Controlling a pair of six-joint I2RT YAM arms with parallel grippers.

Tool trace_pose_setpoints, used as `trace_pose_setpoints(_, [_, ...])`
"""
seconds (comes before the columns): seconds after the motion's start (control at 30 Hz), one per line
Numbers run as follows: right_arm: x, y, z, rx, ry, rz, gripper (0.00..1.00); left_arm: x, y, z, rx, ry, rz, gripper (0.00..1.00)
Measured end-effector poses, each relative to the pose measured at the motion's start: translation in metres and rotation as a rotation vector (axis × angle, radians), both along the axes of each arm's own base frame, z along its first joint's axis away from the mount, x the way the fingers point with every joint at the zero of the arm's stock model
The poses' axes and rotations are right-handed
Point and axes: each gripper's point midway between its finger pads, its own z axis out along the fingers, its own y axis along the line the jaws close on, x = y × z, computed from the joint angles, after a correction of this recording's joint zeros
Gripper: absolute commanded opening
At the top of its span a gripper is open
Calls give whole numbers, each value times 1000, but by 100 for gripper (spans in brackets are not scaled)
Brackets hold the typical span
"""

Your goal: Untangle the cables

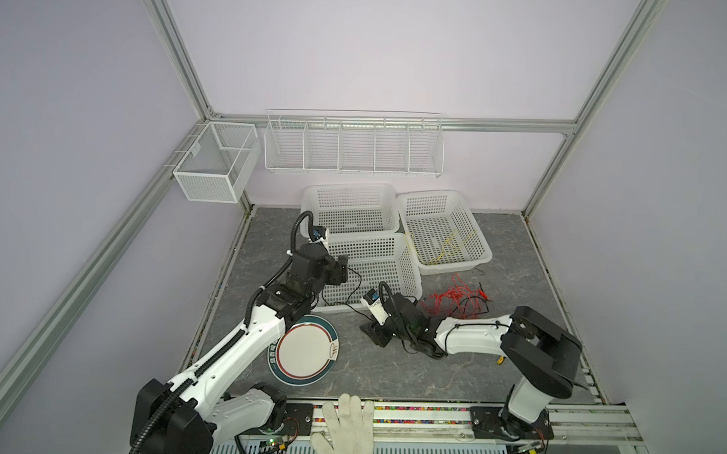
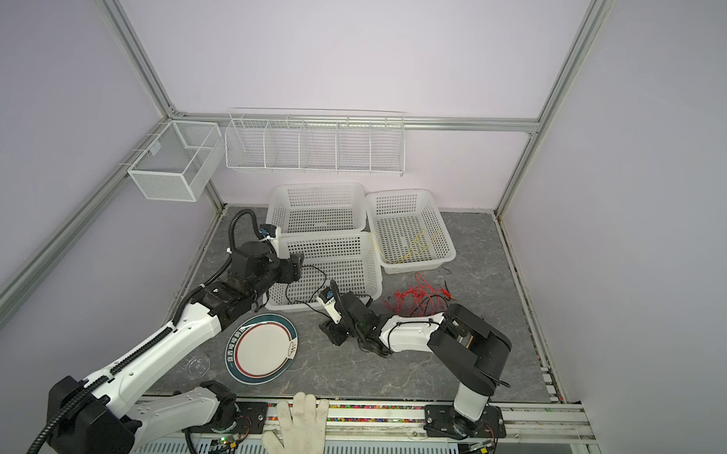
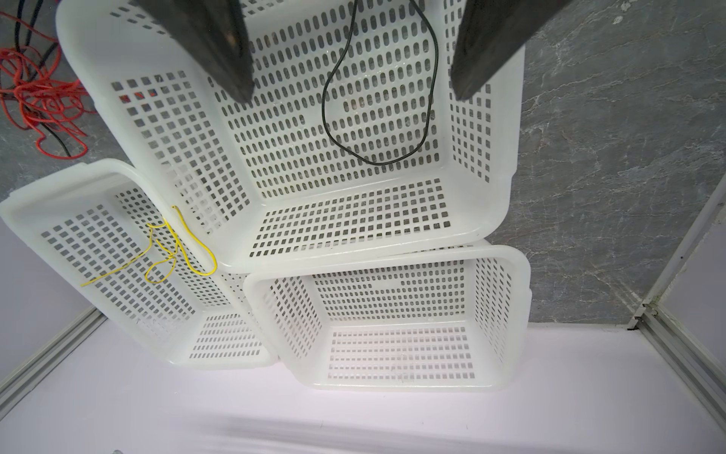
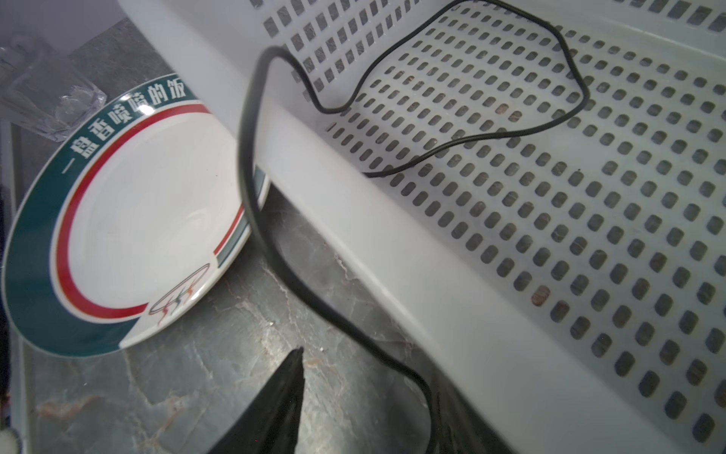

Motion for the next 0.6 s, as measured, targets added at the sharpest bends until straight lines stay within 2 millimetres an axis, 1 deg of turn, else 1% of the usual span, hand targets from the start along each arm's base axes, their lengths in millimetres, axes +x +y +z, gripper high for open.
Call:
trace_pose_setpoints(0.13, [4, 2, -6, -3, -16, -18, 39, 0, 0, 0, 4, -1, 1, 79])
trace_pose_setpoints(0.3, [7, 4, -2, 5, -46, -29, 19, 0, 0, 0, 3, -3, 1, 79])
trace_pose_setpoints(0.47, [7, 5, -2, -2, -64, -33, 8, 1, 0, 2, -1, -9, 1, 79])
trace_pose_setpoints(0.6, [3, 6, -1, -9, -69, -16, 7, 1, 0, 2, -1, -10, 0, 79])
